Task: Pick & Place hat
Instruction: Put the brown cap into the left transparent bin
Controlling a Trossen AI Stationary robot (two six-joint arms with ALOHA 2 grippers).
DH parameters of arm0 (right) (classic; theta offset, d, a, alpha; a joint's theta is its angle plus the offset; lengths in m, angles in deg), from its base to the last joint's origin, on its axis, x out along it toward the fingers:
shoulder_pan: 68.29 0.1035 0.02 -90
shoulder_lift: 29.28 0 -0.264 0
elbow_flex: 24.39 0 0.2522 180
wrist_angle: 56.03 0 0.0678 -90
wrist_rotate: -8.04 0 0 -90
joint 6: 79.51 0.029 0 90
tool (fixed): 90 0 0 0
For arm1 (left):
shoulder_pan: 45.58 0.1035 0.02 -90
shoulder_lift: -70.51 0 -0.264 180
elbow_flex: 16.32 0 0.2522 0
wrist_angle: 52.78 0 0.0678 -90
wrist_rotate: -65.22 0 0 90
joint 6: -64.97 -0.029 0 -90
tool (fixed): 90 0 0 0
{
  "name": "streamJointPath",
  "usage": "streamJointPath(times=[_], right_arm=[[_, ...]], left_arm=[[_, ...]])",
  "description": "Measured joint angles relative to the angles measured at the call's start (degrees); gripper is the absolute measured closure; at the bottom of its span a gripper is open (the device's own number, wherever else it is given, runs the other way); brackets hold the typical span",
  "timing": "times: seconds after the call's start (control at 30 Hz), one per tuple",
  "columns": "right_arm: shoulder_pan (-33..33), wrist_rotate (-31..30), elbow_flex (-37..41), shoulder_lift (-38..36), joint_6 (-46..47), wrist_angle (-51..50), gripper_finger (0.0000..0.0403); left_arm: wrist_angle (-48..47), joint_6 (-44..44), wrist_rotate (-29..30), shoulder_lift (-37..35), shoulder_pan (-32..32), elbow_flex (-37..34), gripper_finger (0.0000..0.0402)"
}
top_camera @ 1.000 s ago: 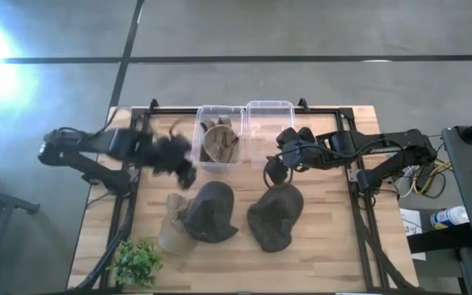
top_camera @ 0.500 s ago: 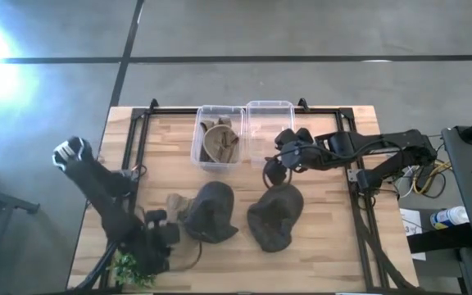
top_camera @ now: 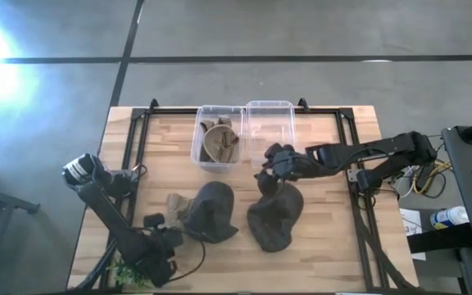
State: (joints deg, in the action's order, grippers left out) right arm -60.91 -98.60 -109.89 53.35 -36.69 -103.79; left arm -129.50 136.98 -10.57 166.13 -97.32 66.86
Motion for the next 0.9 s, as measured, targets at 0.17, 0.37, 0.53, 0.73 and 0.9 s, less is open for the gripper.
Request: streamJointPath(times=[0.17,0.37,0.53,0.73,0.9], right_arm=[[1.5,1.53,5.39,0.0,6.33,7.28,0.0156],[5.71,1.77,10.06,-0.02,18.85,8.87,0.0156],[9.47,6.22,13.94,-0.02,31.18,7.16,0.0156],[12.84,6.62,17.08,-0.02,38.98,8.28,0.0156],[13.14,6.41,17.93,-0.02,37.93,17.73,0.0156]], left_arm=[[5.06,-2.31,1.35,0.02,0.66,-6.26,0.0274],[18.34,-4.98,10.49,-0.31,3.81,-12.94,0.0274],[36.47,-18.43,11.86,-0.29,6.71,-14.6,0.0274],[37.61,-29.4,10.44,-2.84,7.13,-11.29,0.0274],[27.23,-21.53,10.64,-6.54,7.13,-11.21,0.0274]])
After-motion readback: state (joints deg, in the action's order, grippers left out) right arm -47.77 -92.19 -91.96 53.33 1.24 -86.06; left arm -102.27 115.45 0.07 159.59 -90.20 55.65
